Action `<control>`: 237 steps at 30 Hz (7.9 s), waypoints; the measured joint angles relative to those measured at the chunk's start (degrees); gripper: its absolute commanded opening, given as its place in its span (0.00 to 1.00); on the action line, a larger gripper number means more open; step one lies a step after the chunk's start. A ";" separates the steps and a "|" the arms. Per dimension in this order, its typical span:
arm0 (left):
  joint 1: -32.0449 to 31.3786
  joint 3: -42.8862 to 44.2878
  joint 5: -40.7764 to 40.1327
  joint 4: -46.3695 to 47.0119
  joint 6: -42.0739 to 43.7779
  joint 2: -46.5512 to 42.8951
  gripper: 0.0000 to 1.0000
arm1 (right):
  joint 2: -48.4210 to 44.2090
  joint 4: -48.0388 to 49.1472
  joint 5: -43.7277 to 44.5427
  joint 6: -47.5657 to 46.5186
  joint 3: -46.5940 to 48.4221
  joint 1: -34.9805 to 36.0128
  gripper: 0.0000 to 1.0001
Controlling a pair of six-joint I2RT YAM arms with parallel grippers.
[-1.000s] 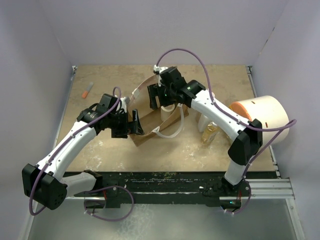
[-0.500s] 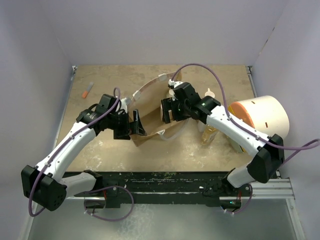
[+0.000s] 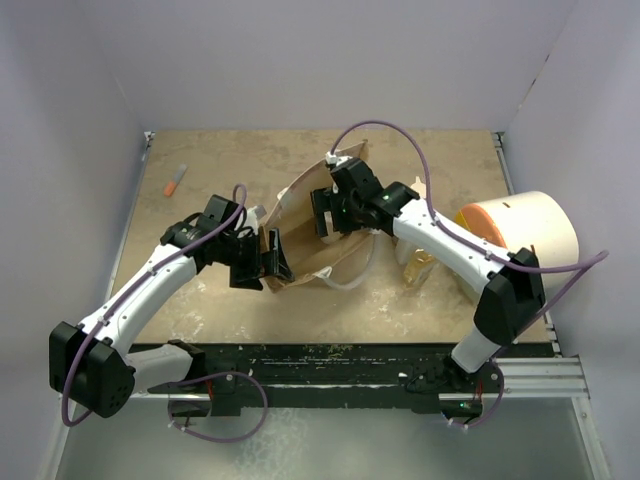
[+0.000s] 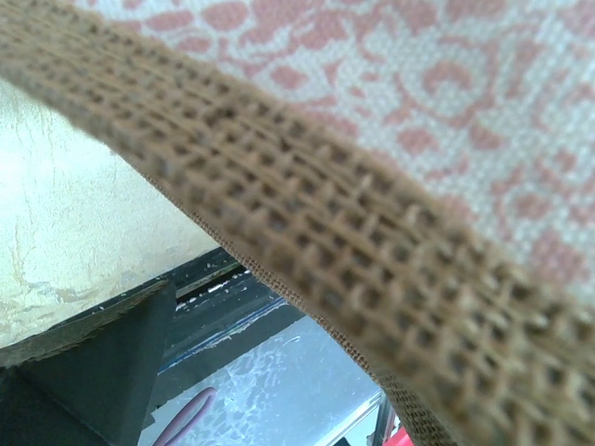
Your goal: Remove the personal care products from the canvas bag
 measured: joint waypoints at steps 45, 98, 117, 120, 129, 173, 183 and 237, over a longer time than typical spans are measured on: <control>0.00 3.98 -3.04 -3.45 1.05 1.77 0.99 | 16.24 -1.53 7.82 1.66 14.25 -1.88 0.00; 0.00 4.07 -5.53 -1.46 1.14 1.90 0.99 | -40.09 -27.63 -2.95 9.16 -19.50 -7.45 0.00; 0.00 3.96 -4.20 0.39 0.87 1.97 0.99 | -32.74 -21.00 21.64 30.36 -33.07 -7.48 0.00; 0.00 3.96 -4.28 0.44 0.90 1.97 0.99 | -31.15 -18.73 22.88 30.97 -33.97 -7.48 0.03; 0.00 3.96 -4.31 0.46 0.92 1.97 0.99 | -30.03 -14.25 24.46 32.09 -36.63 -7.45 0.53; 0.00 6.97 -3.80 -0.26 2.73 5.81 0.99 | 3.08 3.69 0.02 -9.07 18.45 -3.74 0.85; 0.00 7.41 -4.13 -0.28 3.98 4.13 0.99 | 18.29 -8.61 12.98 -3.96 25.22 -4.37 0.94; 0.00 7.74 -4.72 -0.50 3.96 2.78 0.99 | 28.15 1.09 17.73 4.07 23.85 -7.61 0.09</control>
